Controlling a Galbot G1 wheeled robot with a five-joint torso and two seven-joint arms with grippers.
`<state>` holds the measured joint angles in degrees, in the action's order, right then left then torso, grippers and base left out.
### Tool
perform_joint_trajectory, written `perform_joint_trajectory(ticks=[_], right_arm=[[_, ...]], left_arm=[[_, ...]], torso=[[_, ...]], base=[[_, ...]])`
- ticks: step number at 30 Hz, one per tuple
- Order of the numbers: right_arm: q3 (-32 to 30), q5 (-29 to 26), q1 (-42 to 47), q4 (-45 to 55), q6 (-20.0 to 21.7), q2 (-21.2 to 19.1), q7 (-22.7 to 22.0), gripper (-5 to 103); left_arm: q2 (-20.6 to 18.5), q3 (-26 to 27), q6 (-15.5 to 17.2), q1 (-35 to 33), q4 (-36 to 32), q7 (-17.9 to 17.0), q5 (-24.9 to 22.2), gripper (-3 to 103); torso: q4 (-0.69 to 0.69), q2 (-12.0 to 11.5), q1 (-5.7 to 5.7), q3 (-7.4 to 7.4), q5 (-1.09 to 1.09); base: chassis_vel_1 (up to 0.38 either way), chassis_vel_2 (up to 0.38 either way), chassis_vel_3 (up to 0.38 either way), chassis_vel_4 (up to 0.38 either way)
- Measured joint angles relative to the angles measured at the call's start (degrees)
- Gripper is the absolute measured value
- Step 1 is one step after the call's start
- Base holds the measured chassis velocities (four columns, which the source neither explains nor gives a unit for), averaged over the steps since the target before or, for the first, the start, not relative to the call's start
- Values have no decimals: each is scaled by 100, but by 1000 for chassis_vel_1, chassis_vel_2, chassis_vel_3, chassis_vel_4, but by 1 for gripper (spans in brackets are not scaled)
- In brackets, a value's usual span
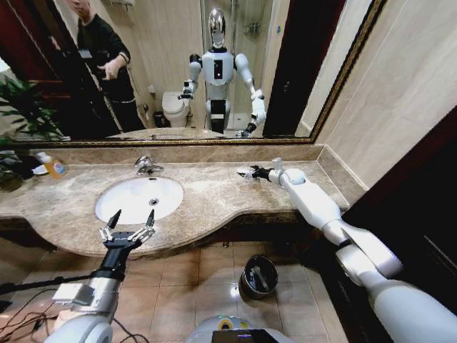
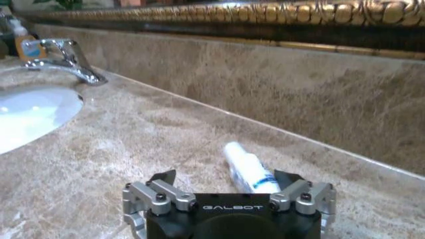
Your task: Pick up the trash from the sink and place it in the trash bin.
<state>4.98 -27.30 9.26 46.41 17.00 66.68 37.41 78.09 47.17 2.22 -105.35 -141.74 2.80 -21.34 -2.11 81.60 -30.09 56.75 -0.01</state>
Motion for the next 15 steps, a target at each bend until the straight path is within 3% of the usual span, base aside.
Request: perform_joint_trajectory(ticks=[6,11,13,14,15], right_arm=[[-37,231,-34,-157,26,107,-38,85],[-54,320,-27,-167,25,112,-118,63],[-54,323,-18,-158,25,108,-121,63],[-54,325,25,-118,21,88,-140,53],[-54,325,43,-99,19,80,-160,53]], left_arm=[[0,0,0,0,0,0,0,100],[0,0,0,0,0,0,0,100],[0,0,0,0,0,0,0,100],[0,0,0,0,0,0,0,100],[0,0,0,0,0,0,0,100]], torso=[[-1,0,0,0,1],[-1,0,0,0,2],[0,0,0,0,2],[0,0,0,0,1],[0,0,0,0,1]], base=[[0,0,0,0],[0,0,0,0],[0,0,0,0],[0,0,0,0],[0,0,0,0]])
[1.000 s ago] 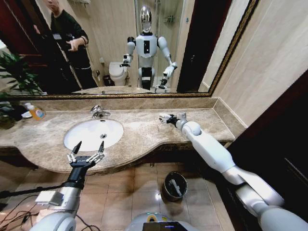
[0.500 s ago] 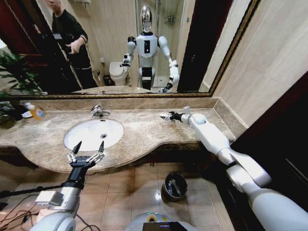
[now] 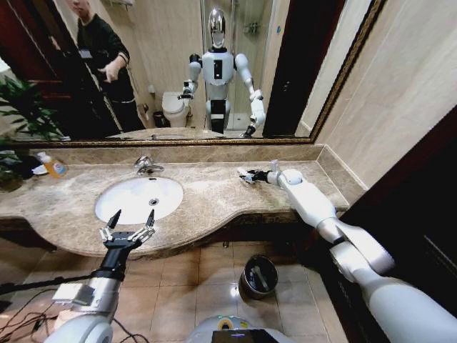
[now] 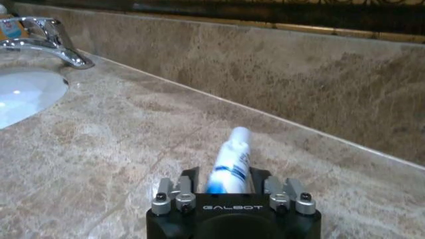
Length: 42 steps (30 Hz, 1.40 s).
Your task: Pick up the trash from the sink and place it in the trash bin.
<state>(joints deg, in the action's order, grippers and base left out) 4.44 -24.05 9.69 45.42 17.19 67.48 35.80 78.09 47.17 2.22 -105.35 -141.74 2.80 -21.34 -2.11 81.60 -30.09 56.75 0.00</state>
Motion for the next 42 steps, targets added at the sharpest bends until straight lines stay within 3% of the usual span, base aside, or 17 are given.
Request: perform_joint_trajectory(ticks=[1,4,6,8,10,11,14,17,19,21,24,31,33,34,37,38,42], right_arm=[[0,0,0,0,0,0,0,53],[-3,-85,103,218,2,-70,-274,36],[-11,-165,133,325,5,-96,-391,32],[-88,-507,275,732,-54,-204,-822,25],[-105,-608,327,851,-115,-241,-965,25],[-142,-843,500,1209,-247,-375,-1326,19],[-254,-1092,771,1680,-284,-558,-1724,17],[-707,-1646,1645,2850,-278,-1016,-2562,17],[-764,-1713,1752,2980,-277,-1070,-2669,17],[-1118,-2044,2450,3834,-334,-1377,-3358,17],[-1432,-2141,3084,4534,-451,-1558,-3756,17],[-1742,-1938,4372,5776,-726,-1483,-4360,17],[-1828,-1735,4906,6211,-989,-1295,-4590,17],[-1828,-1735,4906,6211,-989,-1295,-4590,17],[-2201,-1081,6076,6650,-1647,-945,-4625,17],[-2201,-1081,6076,6650,-1647,-945,-4625,17],[-2705,-565,7176,6740,-2067,-534,-4260,17]], left_arm=[[0,0,0,0,0,0,0,100],[0,0,0,0,0,0,0,100],[0,0,0,0,0,0,0,100],[0,0,0,0,0,0,0,100],[0,0,0,0,0,0,0,100],[0,0,0,0,0,-1,0,100],[0,0,0,-1,0,0,0,100],[0,0,0,0,0,-2,0,100],[0,0,0,0,0,1,0,100],[-1,0,0,0,0,2,0,100],[0,0,0,0,0,-1,0,100],[-1,0,0,0,0,2,0,100],[-1,0,0,0,0,0,0,100],[-1,0,0,0,0,0,0,100],[0,0,0,0,0,0,0,100],[0,0,0,0,0,0,0,100],[0,0,0,0,0,0,0,100]], torso=[[0,0,0,0,0],[0,0,0,0,0],[0,0,0,0,0],[-1,0,0,0,1],[0,0,1,0,0],[-1,0,1,0,1],[-1,0,1,0,-1],[0,0,1,-1,-1],[0,0,1,-1,-3],[3,0,2,-1,0],[3,0,2,-1,1],[2,0,2,-1,1],[-2,0,1,-1,-1],[-2,0,1,-1,-1],[0,1,1,-1,1],[0,1,1,-1,1],[1,1,2,-2,2]], base=[[0,0,0,0],[0,0,0,0],[0,0,0,0],[0,0,0,0],[0,0,0,0],[0,0,0,0],[0,0,0,0],[0,0,0,0],[0,0,0,0],[0,0,0,0],[0,0,0,0],[0,0,0,0],[0,0,0,0],[0,0,0,0],[0,0,0,0],[0,0,0,0],[0,0,0,0]])
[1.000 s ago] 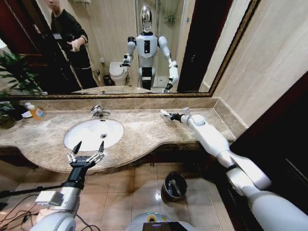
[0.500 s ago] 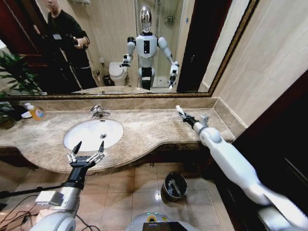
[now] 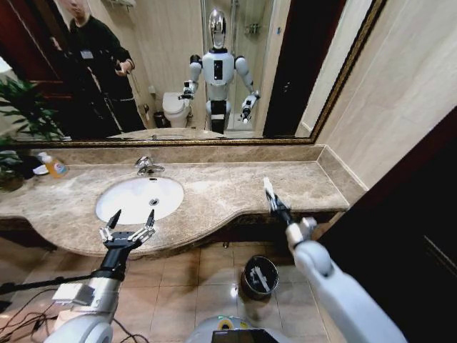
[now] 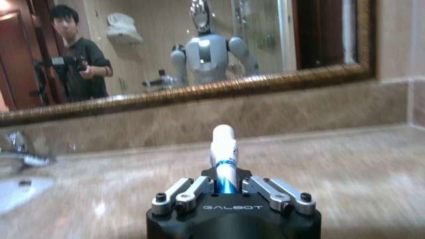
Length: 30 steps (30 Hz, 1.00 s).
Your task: Pick up the trash from the sink and place it in the trash bin.
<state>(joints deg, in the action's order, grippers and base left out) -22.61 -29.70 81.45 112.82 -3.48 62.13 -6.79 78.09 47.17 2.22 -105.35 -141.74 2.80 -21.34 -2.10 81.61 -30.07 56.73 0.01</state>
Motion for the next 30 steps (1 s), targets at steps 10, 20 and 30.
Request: perform_joint_trajectory(ticks=[10,20,30], right_arm=[[-99,983,691,-1669,-768,720,833,17],[156,1288,-246,-3969,-797,1357,980,17],[199,1378,-1074,-5432,-683,1587,955,14]], left_arm=[[0,0,0,0,0,0,0,100],[0,0,0,0,1,0,0,100],[0,0,0,0,0,0,0,100]], torso=[[0,0,-1,1,-2],[0,0,-1,2,-2],[-1,-1,-2,2,-1]], base=[[0,0,0,0],[0,0,0,0],[0,0,0,0]])
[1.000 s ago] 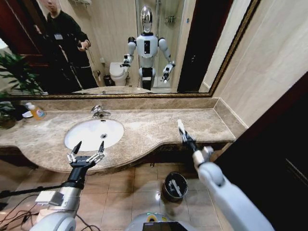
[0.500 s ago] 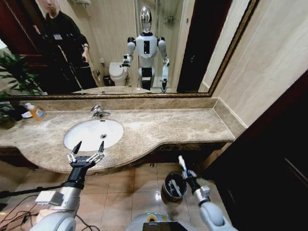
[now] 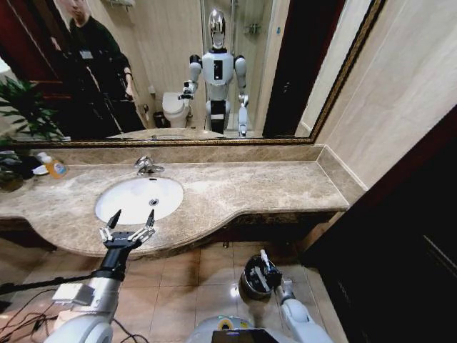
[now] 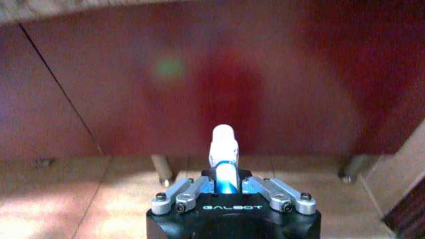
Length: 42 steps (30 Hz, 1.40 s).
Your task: Pick up the trash from the sink and place it in the trash bin.
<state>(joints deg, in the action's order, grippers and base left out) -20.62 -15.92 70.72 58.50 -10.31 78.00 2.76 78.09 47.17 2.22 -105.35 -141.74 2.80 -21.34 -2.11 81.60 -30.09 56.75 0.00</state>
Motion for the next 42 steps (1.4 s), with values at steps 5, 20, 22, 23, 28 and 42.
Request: perform_joint_trajectory(ticks=[5,20,22,23,28,42], right_arm=[[22,152,6,-41,146,41,15,34],[-15,214,45,201,198,44,-175,83],[-16,179,96,305,202,43,-205,93],[-16,170,117,345,202,43,-213,97],[-65,15,280,745,155,-17,-234,100],[-950,-958,1302,3699,372,-650,-62,100]], left_arm=[[0,0,0,0,0,0,0,100],[0,0,0,0,0,0,0,100],[0,0,0,0,0,0,0,100],[0,0,0,0,0,0,0,100],[0,0,0,0,0,0,0,100],[0,0,0,0,0,0,0,100]], torso=[[1,0,0,0,1],[0,0,1,0,0],[0,0,1,0,0],[0,0,1,0,0],[1,0,1,0,-2],[1,0,1,0,0]], base=[[0,0,0,0],[0,0,0,0],[0,0,0,0],[0,0,0,0],[0,0,0,0],[0,0,0,0]])
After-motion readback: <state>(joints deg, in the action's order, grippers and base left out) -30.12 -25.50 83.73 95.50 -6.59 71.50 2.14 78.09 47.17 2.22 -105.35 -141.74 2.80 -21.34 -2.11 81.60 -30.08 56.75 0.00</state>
